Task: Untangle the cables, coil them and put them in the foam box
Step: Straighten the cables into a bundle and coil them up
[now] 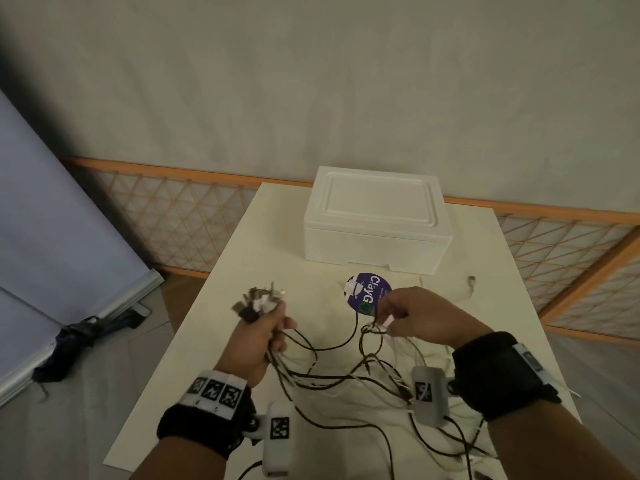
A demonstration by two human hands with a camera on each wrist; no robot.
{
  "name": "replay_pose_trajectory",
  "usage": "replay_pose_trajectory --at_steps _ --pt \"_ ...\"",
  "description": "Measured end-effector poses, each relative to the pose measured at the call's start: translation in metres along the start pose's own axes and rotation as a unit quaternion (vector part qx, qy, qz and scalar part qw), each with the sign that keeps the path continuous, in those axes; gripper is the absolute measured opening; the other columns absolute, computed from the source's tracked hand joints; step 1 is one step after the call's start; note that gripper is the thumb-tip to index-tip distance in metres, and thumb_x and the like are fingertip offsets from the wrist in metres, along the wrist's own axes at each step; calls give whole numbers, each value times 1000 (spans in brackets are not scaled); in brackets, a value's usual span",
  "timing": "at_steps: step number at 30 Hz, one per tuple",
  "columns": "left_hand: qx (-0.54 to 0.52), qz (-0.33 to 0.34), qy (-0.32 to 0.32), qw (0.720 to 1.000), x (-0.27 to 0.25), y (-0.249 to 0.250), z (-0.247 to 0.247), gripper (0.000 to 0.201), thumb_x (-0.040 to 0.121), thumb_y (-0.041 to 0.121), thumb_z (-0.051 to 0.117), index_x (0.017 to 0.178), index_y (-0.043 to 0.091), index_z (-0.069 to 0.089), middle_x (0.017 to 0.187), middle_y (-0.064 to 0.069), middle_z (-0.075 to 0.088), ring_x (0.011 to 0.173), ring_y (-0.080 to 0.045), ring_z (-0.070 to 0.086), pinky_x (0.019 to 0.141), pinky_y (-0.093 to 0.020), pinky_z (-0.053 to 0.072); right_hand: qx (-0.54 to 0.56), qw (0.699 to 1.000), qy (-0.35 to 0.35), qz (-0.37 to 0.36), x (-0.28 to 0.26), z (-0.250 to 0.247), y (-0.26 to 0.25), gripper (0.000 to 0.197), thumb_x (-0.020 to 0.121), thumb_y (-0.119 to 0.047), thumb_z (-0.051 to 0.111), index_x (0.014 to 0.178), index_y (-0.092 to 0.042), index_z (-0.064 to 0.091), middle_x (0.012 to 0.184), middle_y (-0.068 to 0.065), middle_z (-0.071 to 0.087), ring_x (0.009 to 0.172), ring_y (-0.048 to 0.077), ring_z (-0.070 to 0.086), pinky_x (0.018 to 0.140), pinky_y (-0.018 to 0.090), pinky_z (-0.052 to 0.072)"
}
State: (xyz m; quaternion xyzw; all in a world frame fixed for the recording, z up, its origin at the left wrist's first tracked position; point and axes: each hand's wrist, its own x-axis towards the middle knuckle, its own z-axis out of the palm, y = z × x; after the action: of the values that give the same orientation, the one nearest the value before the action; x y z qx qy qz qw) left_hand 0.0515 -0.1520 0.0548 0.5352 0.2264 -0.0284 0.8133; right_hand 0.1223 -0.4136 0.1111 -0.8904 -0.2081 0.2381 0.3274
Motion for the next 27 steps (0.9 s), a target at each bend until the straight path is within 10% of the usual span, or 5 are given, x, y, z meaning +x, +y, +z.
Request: replay_pose_trajectory --at_steps 4,12,18,23,27 --pt "97 26 -64 993 -6 3 29 13 94 11 55 85 4 62 83 -15 73 39 -10 40 45 -22 37 65 996 45 -43 10 15 -20 26 78 -1 62 79 -26 68 77 -10 69 68 -1 58 65 10 44" --pt "51 16 12 999 -1 -4 13 19 94 12 56 76 9 59 59 -2 48 44 -10 38 49 -25 35 101 977 179 -54 10 6 -9 34 78 12 53 83 -19 65 81 -18 61 73 -17 55 68 4 38" --pt "65 89 71 991 -2 -9 10 19 83 3 69 98 15 69 98 1 72 94 -7 64 83 -22 43 186 963 172 -89 13 8 4 60 64 23 35 76 -24 69 93 -9 72 99 10 65 86 29 52" --pt "115 161 47 979 -9 -4 25 16 82 4 72 97 9 73 94 5 74 87 1 67 72 -6 46 180 965 149 -122 15 19 -14 53 68 26 47 71 -23 66 84 -20 71 89 5 65 81 24 52" --pt "106 135 -2 985 -12 0 35 9 86 13 68 93 8 68 78 -9 74 54 -14 58 69 -35 49 161 967 150 -132 19 27 -24 45 76 17 58 70 -27 65 82 -16 70 84 4 66 77 21 53"
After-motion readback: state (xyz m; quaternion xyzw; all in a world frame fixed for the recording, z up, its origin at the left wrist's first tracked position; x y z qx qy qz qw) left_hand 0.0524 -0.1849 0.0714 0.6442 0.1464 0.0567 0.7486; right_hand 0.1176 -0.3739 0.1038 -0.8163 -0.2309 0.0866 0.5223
